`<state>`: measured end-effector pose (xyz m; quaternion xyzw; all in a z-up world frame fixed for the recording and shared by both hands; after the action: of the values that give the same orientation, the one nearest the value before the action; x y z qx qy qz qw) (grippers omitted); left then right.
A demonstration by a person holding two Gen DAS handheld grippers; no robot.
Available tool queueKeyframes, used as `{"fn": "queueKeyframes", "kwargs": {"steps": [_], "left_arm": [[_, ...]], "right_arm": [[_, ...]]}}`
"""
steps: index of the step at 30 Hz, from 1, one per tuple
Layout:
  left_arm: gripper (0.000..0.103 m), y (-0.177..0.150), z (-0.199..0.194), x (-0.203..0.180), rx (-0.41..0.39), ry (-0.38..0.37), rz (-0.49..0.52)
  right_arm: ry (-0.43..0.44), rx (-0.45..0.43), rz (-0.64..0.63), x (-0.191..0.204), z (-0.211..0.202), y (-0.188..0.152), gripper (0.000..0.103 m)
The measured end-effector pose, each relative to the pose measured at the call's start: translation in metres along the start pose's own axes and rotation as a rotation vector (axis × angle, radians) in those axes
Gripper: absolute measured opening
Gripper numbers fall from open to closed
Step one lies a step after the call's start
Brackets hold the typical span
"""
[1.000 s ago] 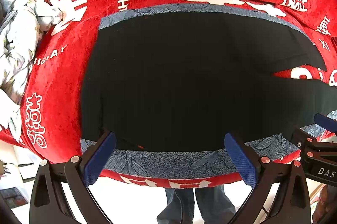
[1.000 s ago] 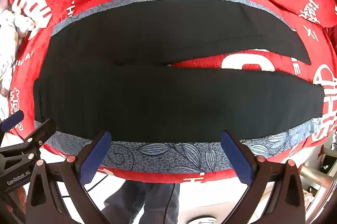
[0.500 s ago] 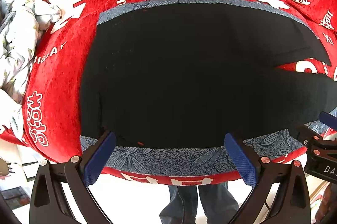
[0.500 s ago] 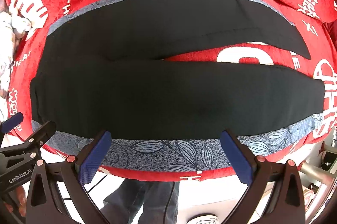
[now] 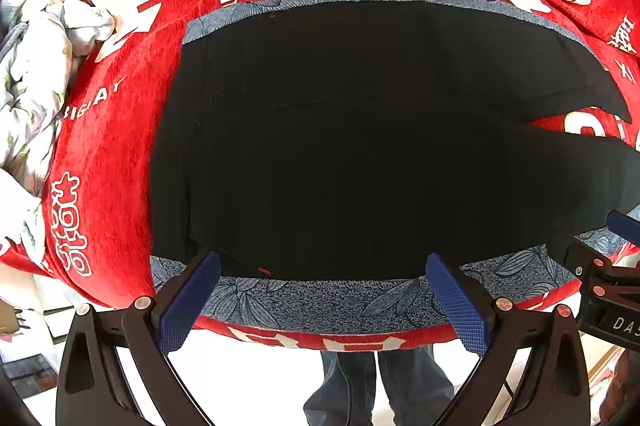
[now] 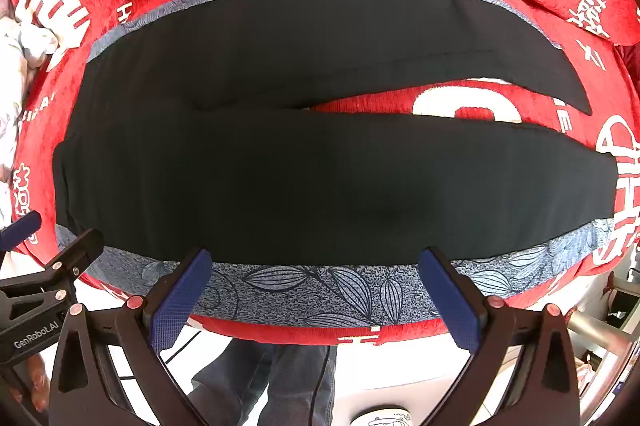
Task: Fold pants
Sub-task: 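Position both grippers open at the waistband of the black trousers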
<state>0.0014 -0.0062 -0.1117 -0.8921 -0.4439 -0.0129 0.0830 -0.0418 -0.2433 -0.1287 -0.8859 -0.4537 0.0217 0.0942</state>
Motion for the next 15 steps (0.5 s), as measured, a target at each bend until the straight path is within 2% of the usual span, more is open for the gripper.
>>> {"fn": "queueKeyframes", "kwargs": {"steps": [15], "left_arm": [[0.103,-0.0040,0.0024,-0.0028,0.001,-0.002,-0.006]], "right_arm": [[0.003,0.003,-0.003,-0.0024,0.0037,-0.0002,0.103]]}}
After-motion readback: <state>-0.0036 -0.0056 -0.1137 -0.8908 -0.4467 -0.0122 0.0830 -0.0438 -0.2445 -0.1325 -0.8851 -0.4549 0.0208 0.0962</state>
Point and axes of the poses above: each gripper's, at about its wrist camera, not at the fingertips, and z roughly the way its jaws point, x to its left, y to its top, the point moved 8 cm from there along z, roughly the way its jaws point, and after that the axes turned 14 degrees about x, right-handed, at the moved point
